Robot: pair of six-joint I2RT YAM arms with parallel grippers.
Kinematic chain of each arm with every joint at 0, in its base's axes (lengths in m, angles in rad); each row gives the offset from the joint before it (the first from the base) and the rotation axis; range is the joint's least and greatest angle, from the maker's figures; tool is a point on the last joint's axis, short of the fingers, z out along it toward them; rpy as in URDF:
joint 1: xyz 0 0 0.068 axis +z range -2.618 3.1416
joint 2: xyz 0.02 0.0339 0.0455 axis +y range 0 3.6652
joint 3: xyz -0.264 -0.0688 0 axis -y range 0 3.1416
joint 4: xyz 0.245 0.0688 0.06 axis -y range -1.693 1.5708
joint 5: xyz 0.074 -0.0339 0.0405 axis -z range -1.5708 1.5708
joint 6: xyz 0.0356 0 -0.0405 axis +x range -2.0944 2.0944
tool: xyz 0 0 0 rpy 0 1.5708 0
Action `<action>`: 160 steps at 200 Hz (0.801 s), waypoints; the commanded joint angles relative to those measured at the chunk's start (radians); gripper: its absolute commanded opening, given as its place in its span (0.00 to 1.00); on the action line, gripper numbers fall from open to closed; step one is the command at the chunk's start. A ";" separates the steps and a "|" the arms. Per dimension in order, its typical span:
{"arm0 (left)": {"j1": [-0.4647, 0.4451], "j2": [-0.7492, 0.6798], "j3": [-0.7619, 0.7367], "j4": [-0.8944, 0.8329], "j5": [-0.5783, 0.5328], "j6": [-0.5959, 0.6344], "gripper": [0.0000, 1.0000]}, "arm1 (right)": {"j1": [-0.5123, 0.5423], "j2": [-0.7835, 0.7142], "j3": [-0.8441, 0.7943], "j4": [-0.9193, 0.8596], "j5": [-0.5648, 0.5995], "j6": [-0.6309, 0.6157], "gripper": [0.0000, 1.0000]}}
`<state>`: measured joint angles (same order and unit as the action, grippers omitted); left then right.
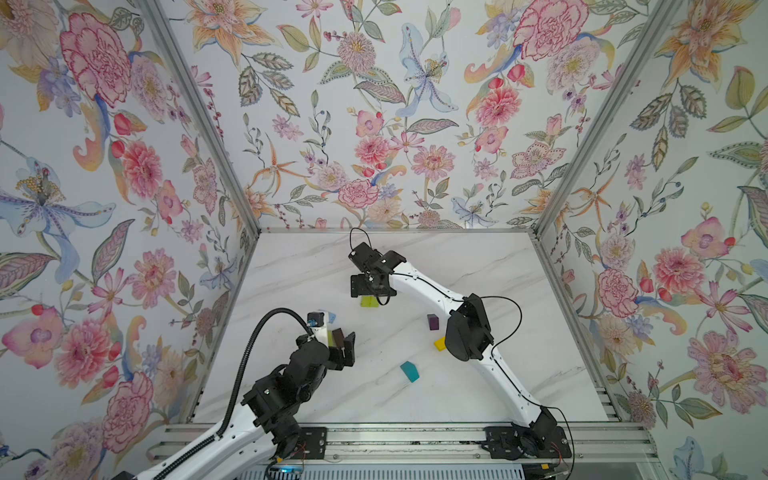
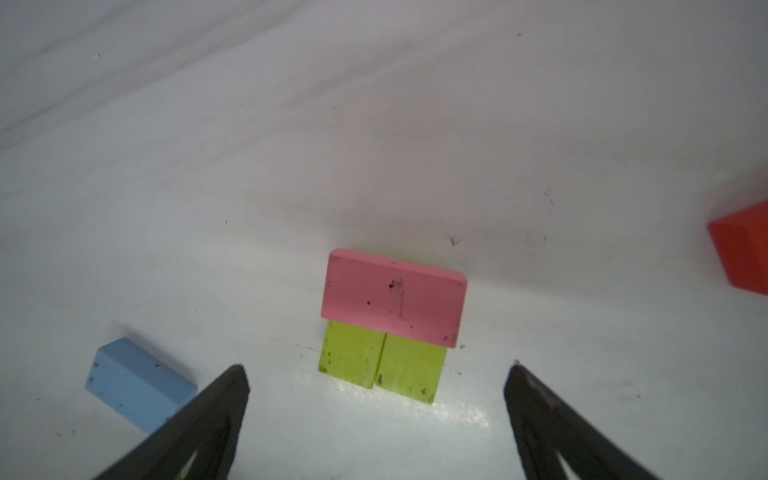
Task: Build the wood block tower
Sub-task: 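Open the right gripper and lift it off the pink block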
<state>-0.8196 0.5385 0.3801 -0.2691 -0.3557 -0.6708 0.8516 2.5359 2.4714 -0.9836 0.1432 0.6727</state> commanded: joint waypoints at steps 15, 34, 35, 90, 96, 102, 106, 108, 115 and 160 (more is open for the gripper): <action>-0.010 0.009 0.002 -0.030 -0.033 -0.013 0.99 | 0.001 -0.141 -0.059 -0.023 0.057 -0.040 0.99; -0.010 0.026 0.011 -0.039 -0.041 -0.016 0.99 | 0.000 -0.201 -0.122 -0.023 0.070 -0.061 0.99; -0.010 0.028 0.012 -0.039 -0.041 -0.016 0.99 | 0.000 -0.206 -0.125 -0.023 0.071 -0.063 0.99; -0.012 0.147 0.054 -0.051 -0.070 -0.007 0.99 | 0.008 -0.410 -0.400 -0.020 0.087 -0.121 0.99; -0.011 0.163 0.063 -0.050 -0.071 -0.002 0.99 | 0.009 -0.431 -0.431 -0.018 0.091 -0.128 0.99; -0.013 0.180 0.071 -0.050 -0.071 0.003 0.99 | 0.012 -0.453 -0.465 -0.013 0.094 -0.135 0.99; -0.010 0.192 0.077 -0.048 -0.071 0.005 0.99 | 0.012 -0.468 -0.487 -0.006 0.095 -0.140 0.99; -0.010 0.197 0.081 -0.048 -0.071 0.006 0.99 | 0.013 -0.475 -0.499 -0.002 0.095 -0.142 0.99; -0.012 0.219 0.091 -0.045 -0.072 0.012 0.99 | 0.012 -0.505 -0.540 0.011 0.097 -0.150 0.99; 0.039 0.377 0.152 -0.032 -0.070 0.069 0.99 | -0.018 -0.701 -0.826 0.143 0.045 -0.190 0.99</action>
<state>-0.8165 0.8543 0.4934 -0.3016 -0.4183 -0.6495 0.8513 1.9446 1.7508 -0.9249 0.2153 0.5259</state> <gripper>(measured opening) 0.994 0.992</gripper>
